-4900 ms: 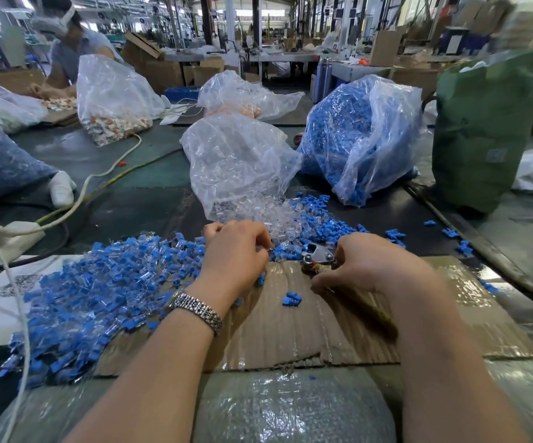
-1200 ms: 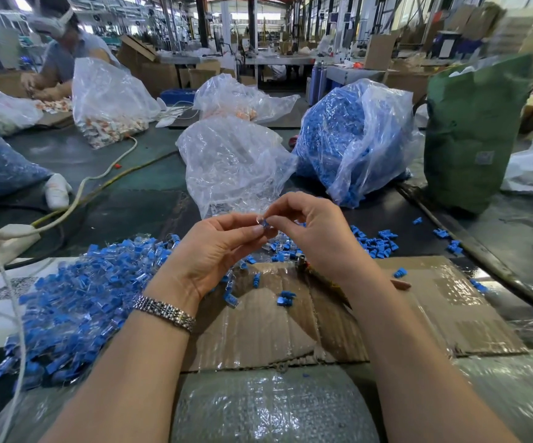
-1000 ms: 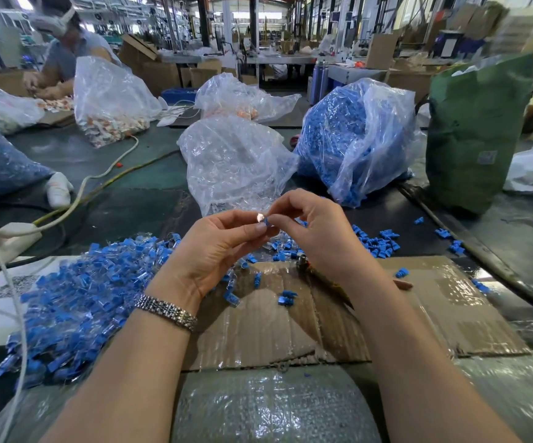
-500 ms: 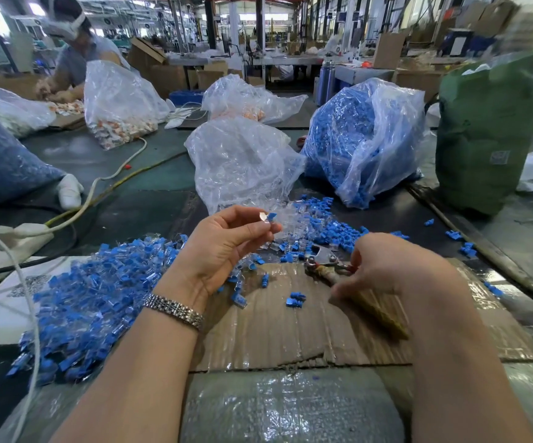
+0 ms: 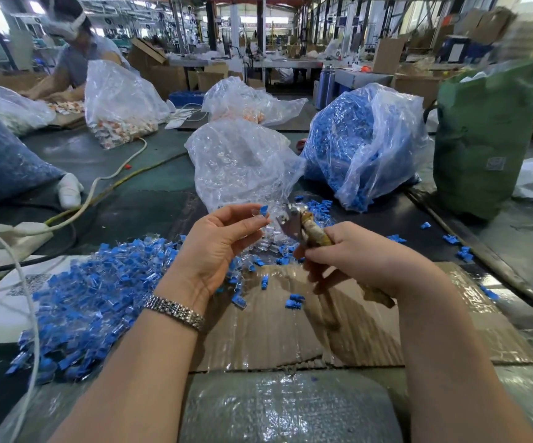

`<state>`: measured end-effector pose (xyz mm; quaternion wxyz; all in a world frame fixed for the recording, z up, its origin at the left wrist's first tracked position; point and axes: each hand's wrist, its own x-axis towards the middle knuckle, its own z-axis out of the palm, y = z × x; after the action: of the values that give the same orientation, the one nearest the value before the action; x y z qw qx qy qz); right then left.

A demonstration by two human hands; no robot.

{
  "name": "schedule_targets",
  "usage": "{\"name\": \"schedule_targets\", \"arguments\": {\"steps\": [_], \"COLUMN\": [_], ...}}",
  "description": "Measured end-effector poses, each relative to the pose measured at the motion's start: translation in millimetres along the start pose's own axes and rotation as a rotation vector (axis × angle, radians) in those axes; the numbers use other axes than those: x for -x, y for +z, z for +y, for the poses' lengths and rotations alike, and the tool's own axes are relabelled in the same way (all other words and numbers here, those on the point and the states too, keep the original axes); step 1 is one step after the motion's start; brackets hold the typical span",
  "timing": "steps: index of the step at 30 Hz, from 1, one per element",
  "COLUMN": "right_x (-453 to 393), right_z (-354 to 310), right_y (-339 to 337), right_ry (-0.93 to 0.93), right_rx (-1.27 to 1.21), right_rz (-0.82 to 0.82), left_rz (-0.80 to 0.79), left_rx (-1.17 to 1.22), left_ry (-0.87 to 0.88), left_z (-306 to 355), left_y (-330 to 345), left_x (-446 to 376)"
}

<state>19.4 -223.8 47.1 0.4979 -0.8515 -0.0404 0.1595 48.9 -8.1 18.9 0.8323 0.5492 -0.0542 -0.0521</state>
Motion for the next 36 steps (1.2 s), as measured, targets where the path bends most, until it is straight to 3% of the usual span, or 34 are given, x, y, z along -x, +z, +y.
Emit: {"name": "schedule_targets", "arguments": {"steps": [2, 6, 21, 27, 29, 31, 34, 36], "right_x": [2.3, 4.8, -4.0, -1.3, 2.1, 5.5, 9.5, 9.4], "right_z": [-3.6, -8.8, -1.5, -0.7, 3.1, 7.7, 12.1, 14.6], "right_y": [6.6, 13.0, 17.8, 9.9, -2.3, -14.2, -21.3, -22.2], "right_ry": [-0.013, -0.042, -0.087, -0.068, -0.081, -0.073, -0.005, 0.067], "right_rx": [-0.054, -0.062, -0.008, 0.186, 0.349, 0.507, 0.659, 0.743], "right_rz": [-0.107, -0.153, -0.1, -0.006, 0.108, 0.198, 0.141, 0.086], "left_rz": [-0.011, -0.033, -0.002, 0.108, 0.197, 0.293, 0.422, 0.432], "left_rx": [-0.041, -0.114, -0.385, -0.527, -0.652, -0.926, -1.395, -1.53], "left_ry": [0.012, 0.052, 0.207, 0.261, 0.296, 0.289, 0.267, 0.264], "left_z": [0.0, 0.5, 0.7, -1.4, 0.2, -0.8, -2.5, -2.9], "left_y": [1.0, 2.7, 4.0, 2.3, -3.8, -10.1, -14.2, -13.5], "left_x": [0.3, 1.6, 7.6, 2.6, 0.4, -0.6, -0.9, -1.6]}}
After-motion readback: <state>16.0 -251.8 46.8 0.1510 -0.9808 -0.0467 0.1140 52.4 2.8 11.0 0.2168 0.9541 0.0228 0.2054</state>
